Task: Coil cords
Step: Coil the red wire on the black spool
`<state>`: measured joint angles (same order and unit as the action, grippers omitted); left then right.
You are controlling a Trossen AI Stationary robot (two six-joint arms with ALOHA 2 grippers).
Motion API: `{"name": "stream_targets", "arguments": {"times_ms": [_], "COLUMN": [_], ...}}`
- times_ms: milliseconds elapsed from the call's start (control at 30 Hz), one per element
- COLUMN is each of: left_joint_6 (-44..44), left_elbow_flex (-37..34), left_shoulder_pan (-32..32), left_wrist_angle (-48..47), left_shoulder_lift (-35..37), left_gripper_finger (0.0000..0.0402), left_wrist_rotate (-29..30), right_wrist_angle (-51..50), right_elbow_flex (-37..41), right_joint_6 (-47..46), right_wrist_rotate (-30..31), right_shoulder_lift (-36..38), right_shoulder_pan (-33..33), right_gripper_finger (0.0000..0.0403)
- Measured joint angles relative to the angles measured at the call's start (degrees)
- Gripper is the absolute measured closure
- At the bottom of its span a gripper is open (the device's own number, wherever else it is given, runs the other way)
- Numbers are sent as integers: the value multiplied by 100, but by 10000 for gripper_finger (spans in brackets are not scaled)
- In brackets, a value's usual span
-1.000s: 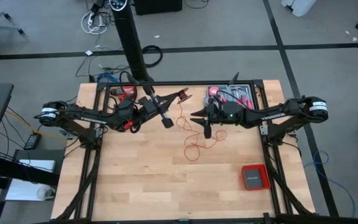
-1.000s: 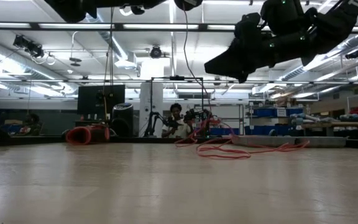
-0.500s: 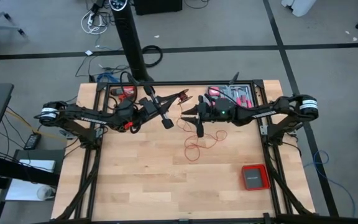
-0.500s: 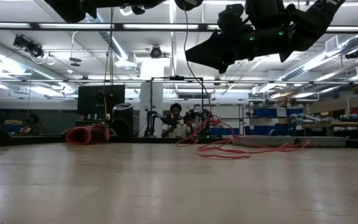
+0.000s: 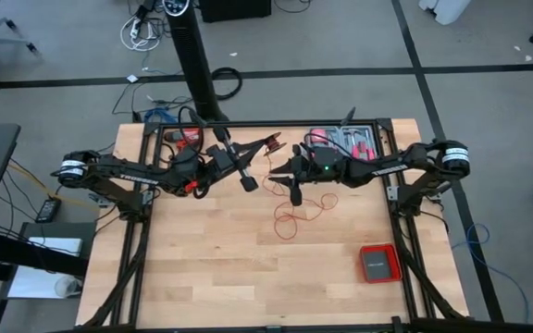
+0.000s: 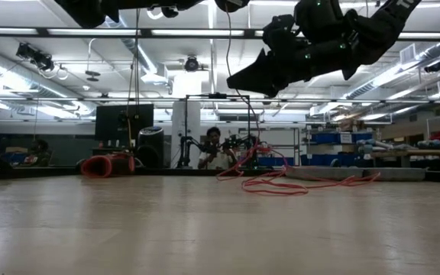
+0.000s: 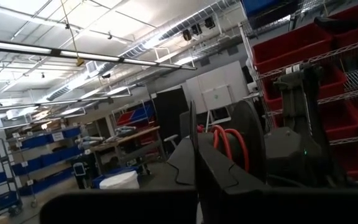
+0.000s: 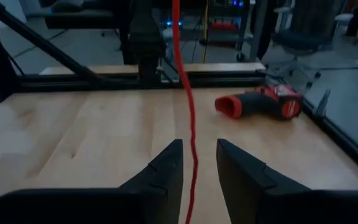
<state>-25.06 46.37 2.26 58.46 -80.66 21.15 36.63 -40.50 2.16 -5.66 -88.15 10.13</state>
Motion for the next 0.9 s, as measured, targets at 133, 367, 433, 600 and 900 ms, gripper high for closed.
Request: {"name": "stream_targets", "arguments": {"times_ms": [133,367,433,600,900], "left_joint_6": [2,5,20,290,352], "left_elbow_flex": [0,0,0,0,-4], "left_shoulder_pan": [-2,-2,-2,-41,-231], "left_wrist_angle": [-3,-7,-9,-48,-620], "left_shoulder_lift": [0,0,0,0,-6], "left_gripper_finger": [401,401,401,401,401], "left_wrist_rotate": [-2,-2,-2,7,265], "right_wrist_angle": [27,-109,-106,-365,-1077], "right_elbow_flex": [6,9,10,10,4], "right_joint_6": [43,160,231,478,650], "right_wrist_rotate": [5,173,242,865,1077], "right_shoulder_lift": [-5,-3,-3,-2,362], "right_shoulder_pan": [0,0,0,67,664], "right_gripper_finger": [320,384,395,399,401]}}
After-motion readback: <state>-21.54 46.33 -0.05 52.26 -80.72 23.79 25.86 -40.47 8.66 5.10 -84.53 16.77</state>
